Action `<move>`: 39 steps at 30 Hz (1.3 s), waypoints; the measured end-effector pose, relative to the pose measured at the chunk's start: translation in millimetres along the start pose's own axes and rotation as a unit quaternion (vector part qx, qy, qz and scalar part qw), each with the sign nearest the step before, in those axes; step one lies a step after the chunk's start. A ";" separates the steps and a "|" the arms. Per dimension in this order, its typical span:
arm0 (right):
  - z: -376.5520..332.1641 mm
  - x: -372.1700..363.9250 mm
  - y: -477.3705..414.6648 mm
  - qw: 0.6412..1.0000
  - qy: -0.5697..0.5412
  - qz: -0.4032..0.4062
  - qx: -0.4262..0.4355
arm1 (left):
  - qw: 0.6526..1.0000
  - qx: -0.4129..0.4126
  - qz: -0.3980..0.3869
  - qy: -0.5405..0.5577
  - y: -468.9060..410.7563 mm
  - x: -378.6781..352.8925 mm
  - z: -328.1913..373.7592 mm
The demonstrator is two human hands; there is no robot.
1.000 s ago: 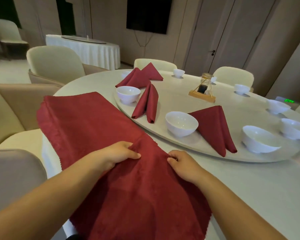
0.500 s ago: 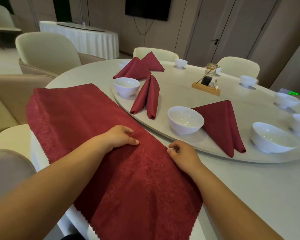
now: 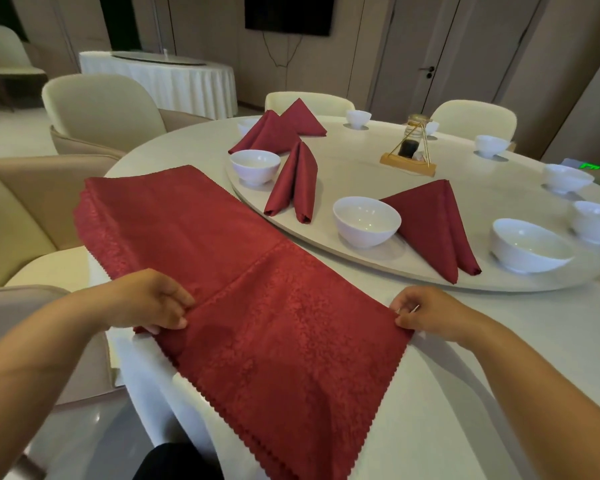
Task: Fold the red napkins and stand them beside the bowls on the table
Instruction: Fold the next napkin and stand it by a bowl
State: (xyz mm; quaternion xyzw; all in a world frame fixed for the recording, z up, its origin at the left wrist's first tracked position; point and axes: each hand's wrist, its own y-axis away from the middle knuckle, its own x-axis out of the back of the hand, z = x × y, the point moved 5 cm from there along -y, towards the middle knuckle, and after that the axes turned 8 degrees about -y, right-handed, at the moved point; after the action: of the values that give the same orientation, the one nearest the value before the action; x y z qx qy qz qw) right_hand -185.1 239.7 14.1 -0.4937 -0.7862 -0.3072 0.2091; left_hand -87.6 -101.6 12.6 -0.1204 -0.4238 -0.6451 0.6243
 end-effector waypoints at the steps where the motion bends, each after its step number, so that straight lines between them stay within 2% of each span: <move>1: 1.0 -1.3 0.4 1.000 0.000 -0.001 -0.005 | 1.000 -0.001 0.003 -0.007 2.9 0.8 0.4; 8: 3.7 -7.6 -2.2 1.000 0.021 0.010 -0.020 | 0.997 0.003 0.019 -0.077 2.1 -9.8 8.5; 13: 4.8 5.9 0.6 0.998 -0.006 0.056 -0.021 | 0.998 -0.022 0.046 -0.021 -2.2 0.0 15.6; 18: 11.3 3.0 3.4 0.998 -0.009 0.050 -0.023 | 0.990 -0.047 0.093 -0.100 -11.3 0.0 16.1; 25: 10.9 1.7 4.1 0.997 -0.069 0.008 -0.039 | 0.996 -0.042 0.051 -0.063 -12.6 3.8 9.7; 29: 9.0 2.3 4.3 0.998 -0.056 -0.006 -0.028 | 0.992 -0.062 0.048 -0.098 -17.5 0.4 9.3; 33: 12.1 -0.5 1.3 0.999 -0.032 0.023 0.000 | 0.983 -0.099 0.068 -0.140 -18.5 -2.8 12.1; 36: 15.5 -3.8 1.8 0.998 -0.028 0.051 0.034 | 0.975 -0.135 0.110 -0.136 -13.1 -5.7 7.2; 39: 18.2 -5.5 7.1 0.991 -0.045 0.092 0.084 | 0.957 -0.184 0.207 -0.083 -3.2 -10.2 -6.7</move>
State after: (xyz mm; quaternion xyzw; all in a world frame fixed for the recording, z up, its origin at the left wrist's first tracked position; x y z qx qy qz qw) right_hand -176.8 251.1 -0.6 -0.5583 -0.7689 -0.1972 0.2413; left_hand -86.1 -99.6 0.3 -0.3713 -0.3135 -0.5565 0.6739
